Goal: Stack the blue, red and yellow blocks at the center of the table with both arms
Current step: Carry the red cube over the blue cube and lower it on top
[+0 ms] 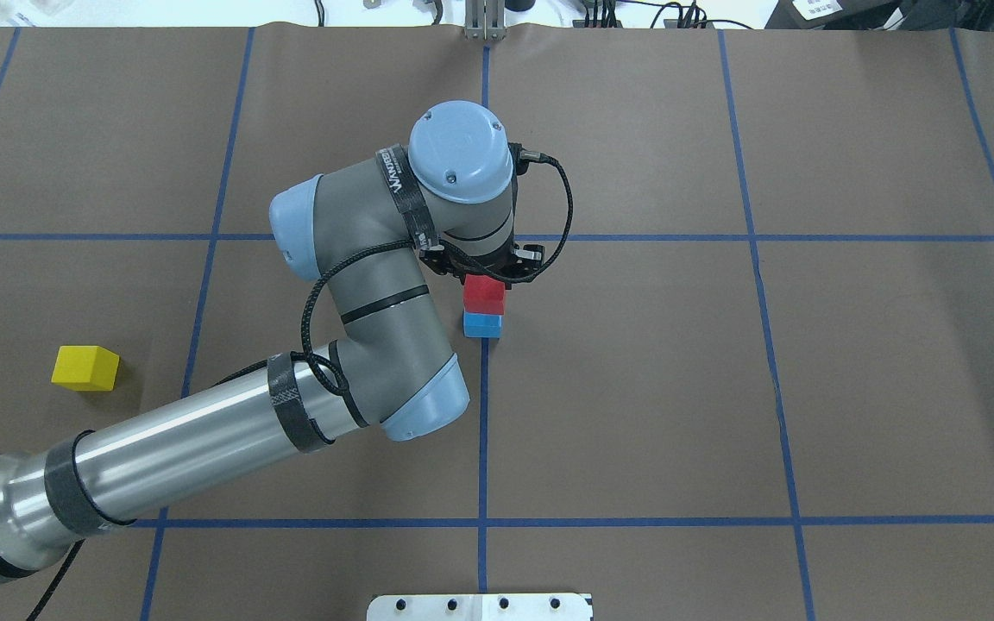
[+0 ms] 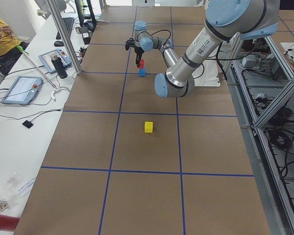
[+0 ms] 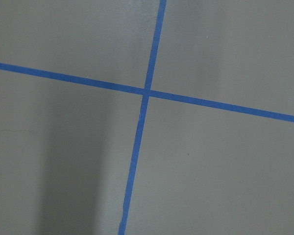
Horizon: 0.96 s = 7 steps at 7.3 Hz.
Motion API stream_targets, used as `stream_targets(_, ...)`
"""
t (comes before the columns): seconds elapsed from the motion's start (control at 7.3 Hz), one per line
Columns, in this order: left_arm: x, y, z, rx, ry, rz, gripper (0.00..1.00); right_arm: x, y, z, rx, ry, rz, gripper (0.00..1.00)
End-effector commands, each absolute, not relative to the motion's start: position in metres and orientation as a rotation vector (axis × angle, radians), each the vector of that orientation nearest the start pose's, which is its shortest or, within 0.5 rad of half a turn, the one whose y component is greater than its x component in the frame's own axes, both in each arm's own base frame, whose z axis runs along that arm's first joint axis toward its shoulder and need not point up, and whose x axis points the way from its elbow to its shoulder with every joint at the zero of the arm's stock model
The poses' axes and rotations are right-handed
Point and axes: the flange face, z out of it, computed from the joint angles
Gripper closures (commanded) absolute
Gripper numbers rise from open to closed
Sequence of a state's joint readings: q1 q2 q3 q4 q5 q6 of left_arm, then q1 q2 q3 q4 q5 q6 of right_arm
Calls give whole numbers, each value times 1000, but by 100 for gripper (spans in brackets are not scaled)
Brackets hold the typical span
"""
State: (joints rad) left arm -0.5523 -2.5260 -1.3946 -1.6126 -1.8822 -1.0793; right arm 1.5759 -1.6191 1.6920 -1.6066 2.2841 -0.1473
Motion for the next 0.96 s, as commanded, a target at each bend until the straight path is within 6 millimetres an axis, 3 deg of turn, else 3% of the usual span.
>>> stream_targets(0.0, 604, -479, 126, 116, 851, 29, 48, 70, -473, 629, 92, -709, -151, 0)
stream_targets(0.82, 602, -485, 130, 124, 838, 2, 42, 70, -474, 628, 94, -709, -151, 0)
